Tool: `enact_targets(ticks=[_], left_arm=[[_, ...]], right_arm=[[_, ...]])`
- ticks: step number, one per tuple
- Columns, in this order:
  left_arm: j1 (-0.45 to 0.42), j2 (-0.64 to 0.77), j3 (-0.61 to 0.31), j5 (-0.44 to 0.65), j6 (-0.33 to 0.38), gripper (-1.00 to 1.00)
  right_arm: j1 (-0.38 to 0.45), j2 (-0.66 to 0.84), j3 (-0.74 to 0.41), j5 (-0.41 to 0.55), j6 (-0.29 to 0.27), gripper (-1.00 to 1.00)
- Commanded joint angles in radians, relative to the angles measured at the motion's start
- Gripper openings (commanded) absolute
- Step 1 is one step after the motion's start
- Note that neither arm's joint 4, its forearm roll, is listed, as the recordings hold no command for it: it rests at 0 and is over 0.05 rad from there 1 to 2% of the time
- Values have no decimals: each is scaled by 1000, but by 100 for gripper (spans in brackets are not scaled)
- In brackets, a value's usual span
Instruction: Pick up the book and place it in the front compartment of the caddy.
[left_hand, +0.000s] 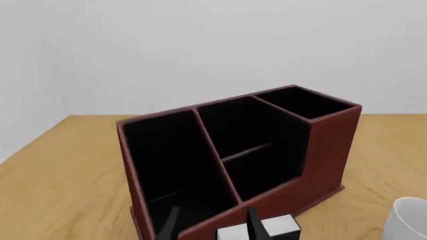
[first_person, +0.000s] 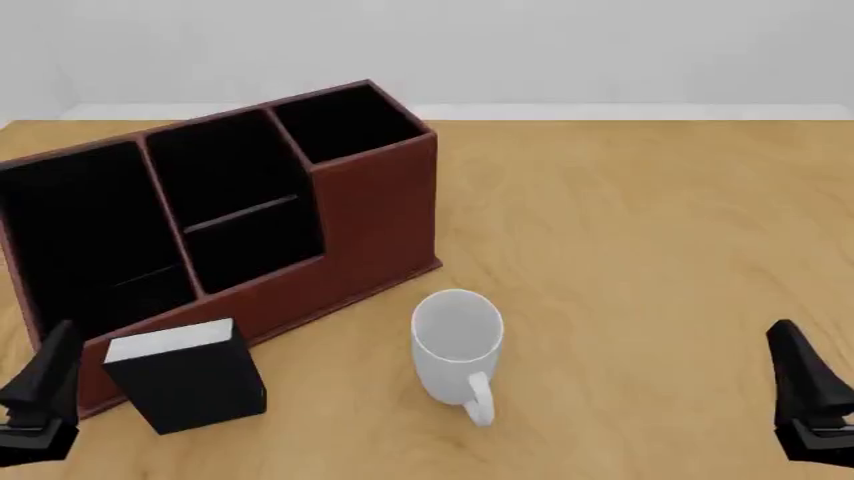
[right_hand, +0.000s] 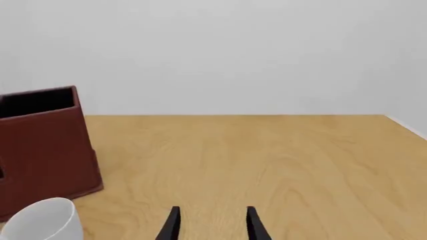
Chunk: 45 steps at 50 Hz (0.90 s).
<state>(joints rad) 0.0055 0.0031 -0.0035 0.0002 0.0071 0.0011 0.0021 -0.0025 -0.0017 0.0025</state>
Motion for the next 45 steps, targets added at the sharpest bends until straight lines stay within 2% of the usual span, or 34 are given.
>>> enact_targets(ticks=[1, 2, 9, 11, 16, 17, 18, 22, 24, 27, 31, 33, 37, 39, 42, 45], left_arm=[[-43, -1, -21, -2, 43, 100], [12, 2, -23, 10, 58, 100], [-16, -3, -100, 64, 92, 100], [-12, -3, -126, 74, 72, 100], [-18, -3, -172, 111, 97, 100], [-21, -3, -189, 131, 128, 100], [-22, -3, -195, 139, 126, 100], [-53, -2, -215, 194, 168, 100], [-98, 1, -226, 241, 171, 100], [-149, 95, -226, 225, 224, 100], [-186, 169, -256, 251, 233, 100], [-230, 157, -310, 324, 229, 100], [-257, 180, -359, 377, 234, 100], [-260, 222, -377, 396, 286, 100], [-254, 240, -394, 411, 323, 100], [-276, 267, -422, 441, 322, 100]], right_arm=[[14, 0, -17, 1, 8, 100], [15, -1, -18, 3, 9, 100], [16, -1, -9, -1, 10, 100], [17, -1, -13, 1, 13, 100], [19, -2, -21, 6, 11, 100], [19, -2, -20, 4, 15, 100], [19, -2, -19, 3, 15, 100], [21, -2, -13, -2, 17, 100], [22, -2, -10, -5, 19, 100], [24, -2, -8, -8, 20, 100], [23, -2, -5, -12, 26, 100], [27, -2, -5, -12, 33, 100], [27, -2, -7, -11, 31, 100], [28, -2, -8, -10, 30, 100], [28, -2, -8, -12, 33, 100], [30, -2, -7, -15, 35, 100]])
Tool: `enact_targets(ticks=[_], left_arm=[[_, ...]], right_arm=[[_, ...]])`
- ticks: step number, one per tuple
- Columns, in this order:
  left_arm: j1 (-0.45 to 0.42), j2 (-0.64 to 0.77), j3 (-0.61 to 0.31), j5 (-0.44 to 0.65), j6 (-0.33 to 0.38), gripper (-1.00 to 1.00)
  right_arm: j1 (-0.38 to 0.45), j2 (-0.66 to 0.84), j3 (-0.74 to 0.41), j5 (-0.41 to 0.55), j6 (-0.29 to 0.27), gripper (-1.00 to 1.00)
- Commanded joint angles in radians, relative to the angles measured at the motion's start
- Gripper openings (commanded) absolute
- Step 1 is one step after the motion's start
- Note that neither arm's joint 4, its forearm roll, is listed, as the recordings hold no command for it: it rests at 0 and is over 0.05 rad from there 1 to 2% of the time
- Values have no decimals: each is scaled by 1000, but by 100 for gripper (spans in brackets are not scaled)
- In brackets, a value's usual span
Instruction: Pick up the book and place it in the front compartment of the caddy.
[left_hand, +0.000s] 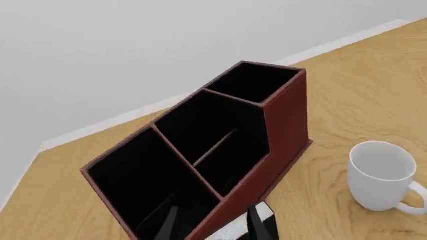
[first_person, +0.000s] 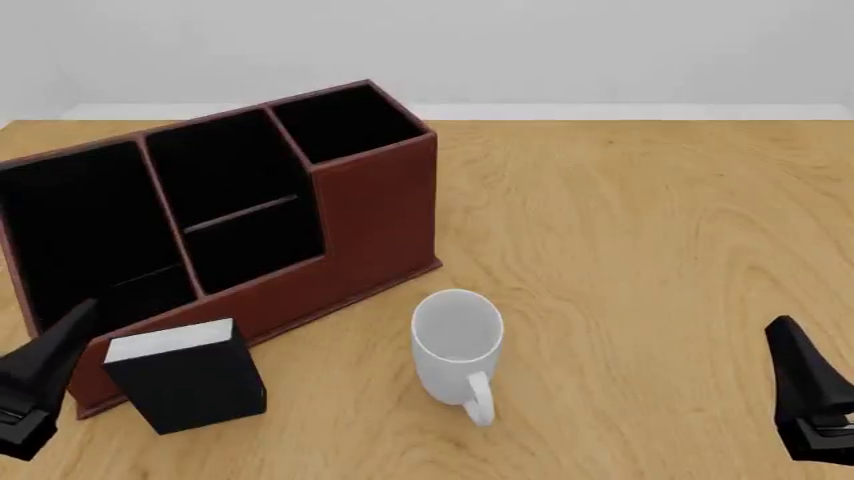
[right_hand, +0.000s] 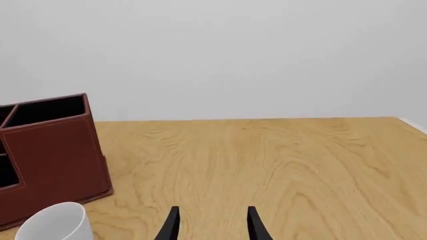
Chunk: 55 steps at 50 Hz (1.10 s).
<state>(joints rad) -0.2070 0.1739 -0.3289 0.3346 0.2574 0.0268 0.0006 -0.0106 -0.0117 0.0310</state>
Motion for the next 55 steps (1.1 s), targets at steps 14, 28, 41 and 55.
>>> enact_targets(ticks=[14, 28, 41, 55], left_arm=[[-48, 313, -156, 120, 222, 100], [-100, 494, -197, 112, 309, 100], [-101, 498, -235, 229, 372, 100], [-145, 416, -296, 377, 353, 100]], right_arm=[[14, 0, -8, 0, 10, 100], [15, 2, -7, 0, 8, 100], [16, 8, 7, -12, 8, 100], [19, 13, 6, -11, 7, 100]])
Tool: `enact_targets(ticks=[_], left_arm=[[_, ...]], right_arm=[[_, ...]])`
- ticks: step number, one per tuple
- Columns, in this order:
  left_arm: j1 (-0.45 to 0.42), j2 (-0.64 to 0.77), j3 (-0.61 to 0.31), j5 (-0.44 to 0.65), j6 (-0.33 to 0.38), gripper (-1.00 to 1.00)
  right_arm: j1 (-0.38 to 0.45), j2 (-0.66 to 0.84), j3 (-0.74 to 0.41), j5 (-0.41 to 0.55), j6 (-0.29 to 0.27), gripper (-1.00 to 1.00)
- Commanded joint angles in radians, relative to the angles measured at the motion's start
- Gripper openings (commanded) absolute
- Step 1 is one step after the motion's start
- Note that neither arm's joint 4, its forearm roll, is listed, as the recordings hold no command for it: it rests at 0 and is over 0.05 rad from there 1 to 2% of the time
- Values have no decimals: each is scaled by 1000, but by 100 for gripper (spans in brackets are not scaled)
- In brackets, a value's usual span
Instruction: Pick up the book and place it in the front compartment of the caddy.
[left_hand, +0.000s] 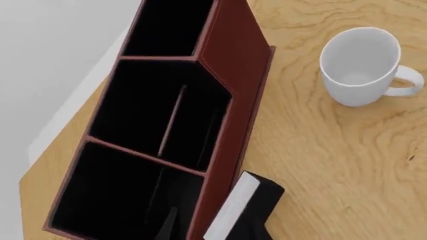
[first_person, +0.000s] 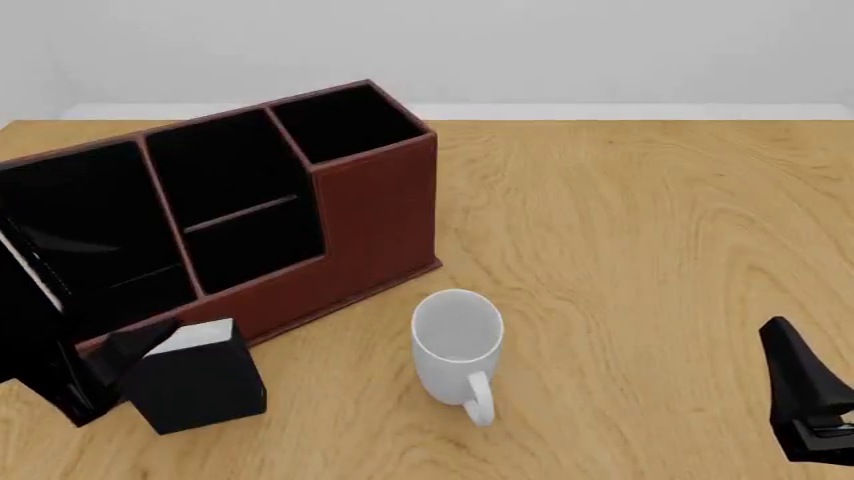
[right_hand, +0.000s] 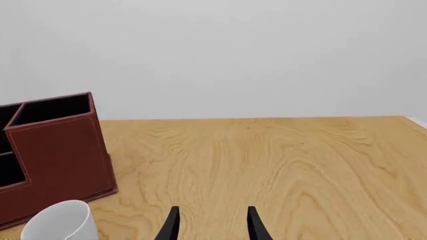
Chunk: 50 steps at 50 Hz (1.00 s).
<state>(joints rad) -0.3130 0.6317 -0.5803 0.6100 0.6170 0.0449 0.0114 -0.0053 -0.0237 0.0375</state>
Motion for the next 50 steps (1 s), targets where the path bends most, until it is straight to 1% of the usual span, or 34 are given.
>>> enact_targets(ticks=[1, 2, 7, 12, 17, 21, 25, 29, 32, 33, 34, 35, 36, 37, 39, 43, 45, 50], left_arm=[[-47, -51, -43, 114, -4, 100], [-69, -59, -38, 126, -4, 100], [-99, -66, -40, 146, -10, 100], [-79, -61, -36, 147, 20, 100], [-78, -28, -48, 146, 24, 100], [-64, 6, -11, 127, 60, 100], [-53, 33, -11, 116, 75, 100], [-54, 48, -25, 128, 84, 100], [-39, 70, -22, 131, 95, 100], [-29, 74, -29, 130, 95, 100], [-40, 98, -43, 145, 62, 100], [-63, 104, -43, 156, 48, 100], [-52, 84, -26, 159, 82, 100], [-41, 85, -35, 157, 87, 100], [-50, 95, -32, 166, 88, 100], [-2, 99, -34, 162, 124, 100], [-9, 104, -39, 167, 117, 100], [-18, 113, -35, 173, 129, 100]], right_arm=[[-1, 2, 1, 1, 0, 100], [-1, 2, 0, 3, -1, 100], [-1, -4, -4, 11, -1, 100], [1, 1, 1, 4, -3, 100], [0, 14, 4, -9, -2, 100], [1, 29, 5, -22, -3, 100], [1, 39, 5, -30, -2, 100], [3, 37, 5, -26, -2, 100], [3, 38, 5, -25, -2, 100], [3, 38, 5, -25, -2, 100], [2, 39, 5, -26, -2, 100], [2, 39, 5, -26, -2, 100], [3, 39, 5, -25, -2, 100], [3, 38, 5, -24, -2, 100], [6, 38, 5, -22, -3, 100], [7, 38, 5, -19, -2, 100], [7, 38, 5, -19, -2, 100], [13, 29, 5, -9, -2, 100]])
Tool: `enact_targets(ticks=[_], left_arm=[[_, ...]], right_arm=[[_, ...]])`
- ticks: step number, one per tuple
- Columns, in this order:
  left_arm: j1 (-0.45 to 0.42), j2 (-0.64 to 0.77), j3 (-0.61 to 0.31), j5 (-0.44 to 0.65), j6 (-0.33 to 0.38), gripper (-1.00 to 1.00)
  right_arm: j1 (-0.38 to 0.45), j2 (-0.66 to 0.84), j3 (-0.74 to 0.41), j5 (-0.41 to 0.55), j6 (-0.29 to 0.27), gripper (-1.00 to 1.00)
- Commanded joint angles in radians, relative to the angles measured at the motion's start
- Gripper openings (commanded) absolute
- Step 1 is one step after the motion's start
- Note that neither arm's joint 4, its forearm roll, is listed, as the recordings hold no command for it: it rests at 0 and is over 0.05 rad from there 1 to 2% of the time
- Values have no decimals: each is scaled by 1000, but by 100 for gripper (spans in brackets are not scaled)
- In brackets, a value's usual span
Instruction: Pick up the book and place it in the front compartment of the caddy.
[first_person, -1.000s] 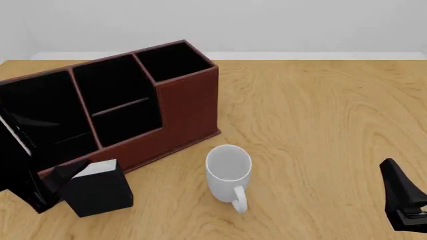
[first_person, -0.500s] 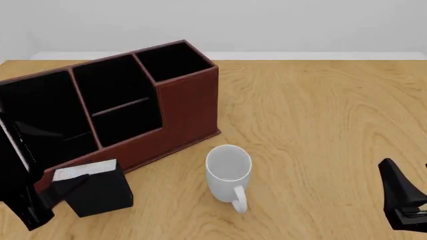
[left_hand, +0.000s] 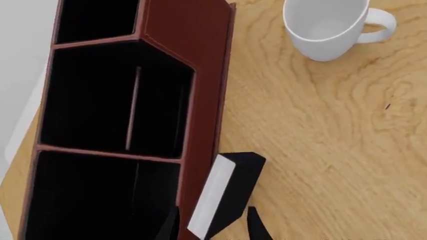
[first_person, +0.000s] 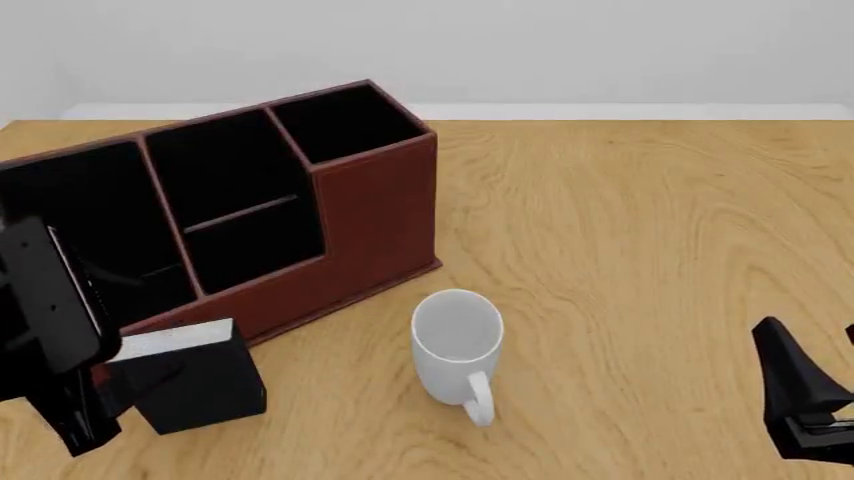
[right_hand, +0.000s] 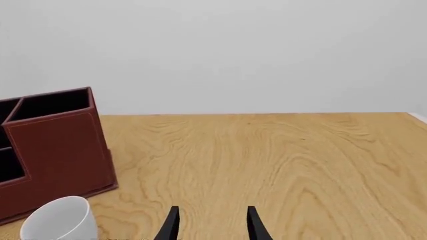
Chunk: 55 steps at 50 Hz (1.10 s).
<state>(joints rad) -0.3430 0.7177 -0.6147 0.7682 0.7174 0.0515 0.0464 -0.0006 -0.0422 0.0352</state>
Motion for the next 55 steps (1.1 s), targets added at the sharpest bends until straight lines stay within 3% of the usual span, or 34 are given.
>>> enact_targets(ticks=[1, 33, 55], left_arm=[[17, 29, 5, 7, 33, 100], [-3, 152, 11, -91, 73, 100], [-64, 267, 41, -186, 18, 100]], right_arm=[[7, -3, 0, 8, 0, 100], [6, 21, 0, -13, 5, 100], [4, 31, 0, -27, 2, 100]])
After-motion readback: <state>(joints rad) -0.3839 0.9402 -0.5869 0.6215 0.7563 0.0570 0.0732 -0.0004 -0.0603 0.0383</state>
